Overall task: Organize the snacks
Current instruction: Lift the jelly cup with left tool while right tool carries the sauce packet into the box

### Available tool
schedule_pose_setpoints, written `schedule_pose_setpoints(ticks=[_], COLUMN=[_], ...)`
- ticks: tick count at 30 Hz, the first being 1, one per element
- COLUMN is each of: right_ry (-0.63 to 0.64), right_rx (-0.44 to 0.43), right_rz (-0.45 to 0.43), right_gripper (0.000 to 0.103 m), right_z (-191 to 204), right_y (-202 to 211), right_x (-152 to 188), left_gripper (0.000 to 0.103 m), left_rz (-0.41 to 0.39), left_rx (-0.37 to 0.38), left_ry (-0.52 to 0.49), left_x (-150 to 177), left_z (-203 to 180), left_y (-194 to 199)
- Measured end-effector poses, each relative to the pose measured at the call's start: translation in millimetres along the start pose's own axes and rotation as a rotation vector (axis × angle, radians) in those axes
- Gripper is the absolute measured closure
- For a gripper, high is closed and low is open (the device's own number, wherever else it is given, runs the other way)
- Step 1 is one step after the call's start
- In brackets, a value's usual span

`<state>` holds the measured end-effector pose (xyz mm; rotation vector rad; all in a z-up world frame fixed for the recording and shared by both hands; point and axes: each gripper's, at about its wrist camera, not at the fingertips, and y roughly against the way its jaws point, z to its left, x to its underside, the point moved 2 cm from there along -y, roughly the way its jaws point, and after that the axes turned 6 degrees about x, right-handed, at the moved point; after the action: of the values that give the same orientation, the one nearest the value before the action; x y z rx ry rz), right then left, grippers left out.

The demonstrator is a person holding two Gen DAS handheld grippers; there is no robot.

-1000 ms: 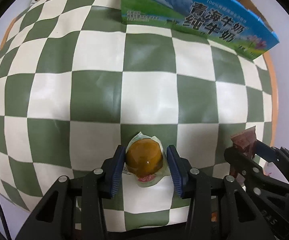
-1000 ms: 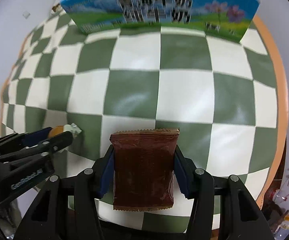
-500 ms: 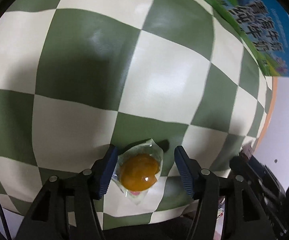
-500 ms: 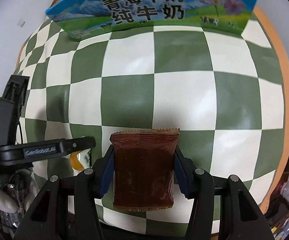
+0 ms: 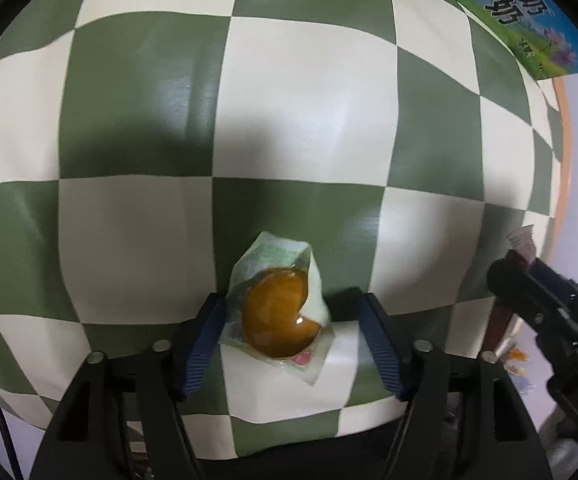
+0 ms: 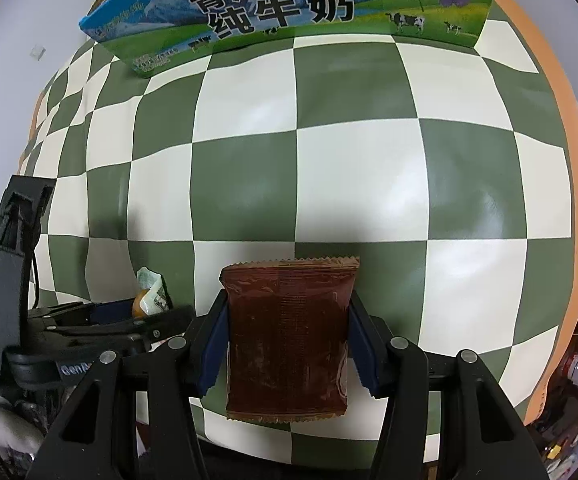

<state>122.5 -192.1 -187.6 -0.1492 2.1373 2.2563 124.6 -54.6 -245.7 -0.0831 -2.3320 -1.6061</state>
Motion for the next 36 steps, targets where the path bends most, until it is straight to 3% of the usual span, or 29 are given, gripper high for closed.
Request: schedule_pose_setpoints(ticks=[1, 3, 8, 15, 18, 20, 21, 28, 36], right_ry=[0.001, 0.007, 0.013, 0.01, 0.006, 0.002, 0.002, 0.015, 0.011], right_rx=[0.001, 0.001, -0.002, -0.045, -0.062, -0.079, -0.086, -0.072, -0.01], right_rz=[0.0, -0.003, -0.031, -0.101, -0.152, -0.189, -0.216, -0.317, -0.283], right_gripper=[0.046, 0.046, 0.046, 0.046, 0.046, 0.046, 0.046, 0.046, 0.046], right_z=[-1, 0, -2, -9, -16, -22, -26, -41, -55], right_y=[-1, 1, 14, 56, 83, 103, 116, 164, 142], right_x=[-1, 0, -3, -25, -46, -65, -79, -177, -305], left_gripper=[0.054, 0.063, 0.063, 0.063, 0.063, 0.063, 0.063, 0.063, 0.063], left_rz=[-0.015, -0.036, -0.078, -0.186, -0.244, -0.279, -0.337, -0.463, -0.45], left_rx=[-0.032, -0.019, -0.023, 0.073, 0.111, 0.135, 0.147, 0.134, 0.087], left_ry=[-0.011, -0.012, -0.025, -0.05, -0.085, -0.106, -0.168, -0.24, -0.251], left_x=[3, 9, 16, 7, -18, -43, -57, -150, -270], left_z=[-2, -6, -26, -66, -82, -68, -73, -106, -130], left_y=[1, 3, 14, 72, 108, 138, 151, 207, 219])
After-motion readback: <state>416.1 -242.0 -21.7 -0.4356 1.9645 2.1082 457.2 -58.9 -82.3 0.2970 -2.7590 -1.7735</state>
